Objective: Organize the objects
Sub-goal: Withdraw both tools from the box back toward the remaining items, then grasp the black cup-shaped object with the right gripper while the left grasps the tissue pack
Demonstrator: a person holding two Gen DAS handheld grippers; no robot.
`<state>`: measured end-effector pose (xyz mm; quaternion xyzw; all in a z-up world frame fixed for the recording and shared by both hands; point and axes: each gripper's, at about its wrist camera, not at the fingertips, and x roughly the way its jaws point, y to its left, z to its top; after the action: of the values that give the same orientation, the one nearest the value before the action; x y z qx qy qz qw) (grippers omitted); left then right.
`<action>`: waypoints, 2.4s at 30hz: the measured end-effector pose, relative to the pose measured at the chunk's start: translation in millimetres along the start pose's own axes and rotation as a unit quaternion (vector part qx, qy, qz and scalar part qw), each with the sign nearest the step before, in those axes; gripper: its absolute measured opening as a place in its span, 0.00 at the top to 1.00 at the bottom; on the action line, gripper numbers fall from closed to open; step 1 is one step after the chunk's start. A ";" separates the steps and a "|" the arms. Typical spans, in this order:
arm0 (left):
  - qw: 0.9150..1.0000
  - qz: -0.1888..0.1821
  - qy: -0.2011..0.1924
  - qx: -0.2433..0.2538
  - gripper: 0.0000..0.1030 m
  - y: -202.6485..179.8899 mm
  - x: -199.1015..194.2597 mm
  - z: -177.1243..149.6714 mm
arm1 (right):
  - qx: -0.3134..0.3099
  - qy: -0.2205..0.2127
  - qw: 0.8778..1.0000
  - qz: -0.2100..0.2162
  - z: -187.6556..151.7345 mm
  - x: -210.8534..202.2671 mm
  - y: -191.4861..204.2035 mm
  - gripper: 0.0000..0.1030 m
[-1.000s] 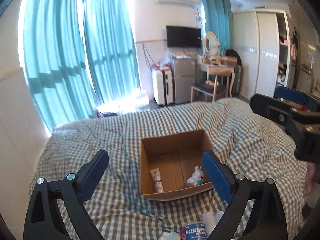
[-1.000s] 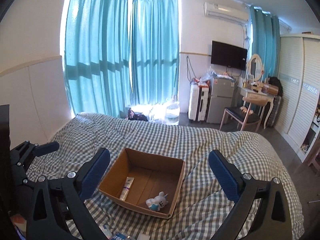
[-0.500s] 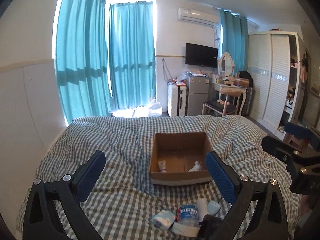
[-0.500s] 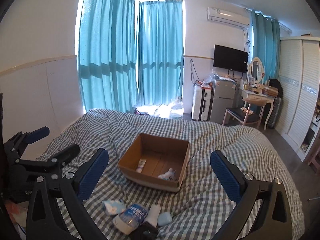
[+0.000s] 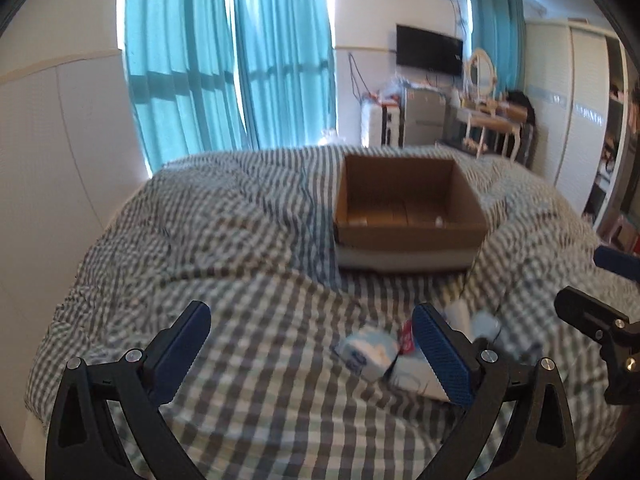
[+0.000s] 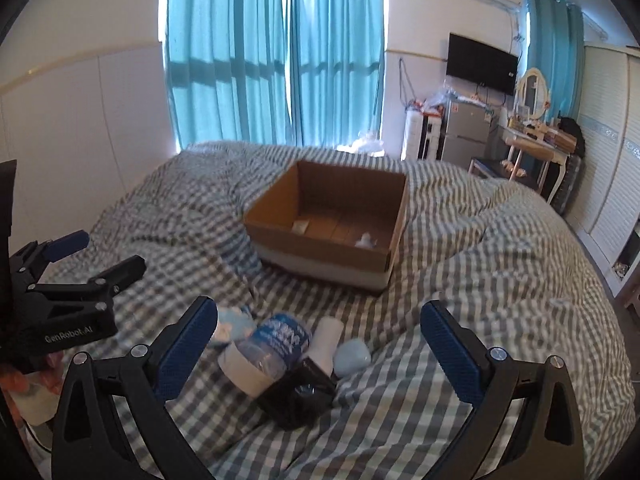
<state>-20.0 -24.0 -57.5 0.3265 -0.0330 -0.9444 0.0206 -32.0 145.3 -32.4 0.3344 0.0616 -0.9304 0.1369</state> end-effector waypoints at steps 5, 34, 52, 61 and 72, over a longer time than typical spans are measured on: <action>0.999 -0.013 0.039 0.026 0.00 -16.4 20.4 -26.7 | -0.041 0.066 0.997 0.013 -27.1 35.2 8.9 0.01; 0.989 0.003 0.120 0.089 0.00 -34.9 84.0 -40.1 | -0.003 0.111 0.993 0.046 -44.4 55.1 -17.9 0.28; 0.958 -0.068 0.149 0.236 0.48 -65.5 117.9 -37.8 | 0.046 0.122 0.991 0.042 -41.5 60.8 -43.3 0.28; 0.975 -0.043 0.142 0.166 0.66 -55.7 94.2 -39.3 | 0.041 0.114 0.992 0.037 -37.4 55.6 -37.5 0.28; 0.987 -0.048 0.123 0.093 0.80 -38.5 76.5 -38.2 | 0.026 0.118 0.992 0.033 -37.7 56.9 -27.2 0.28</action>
<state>-57.2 7.8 -137.4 0.4420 -0.1023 -0.8897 -0.0508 -59.2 166.9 -97.1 0.4470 0.0418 -0.8808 0.1507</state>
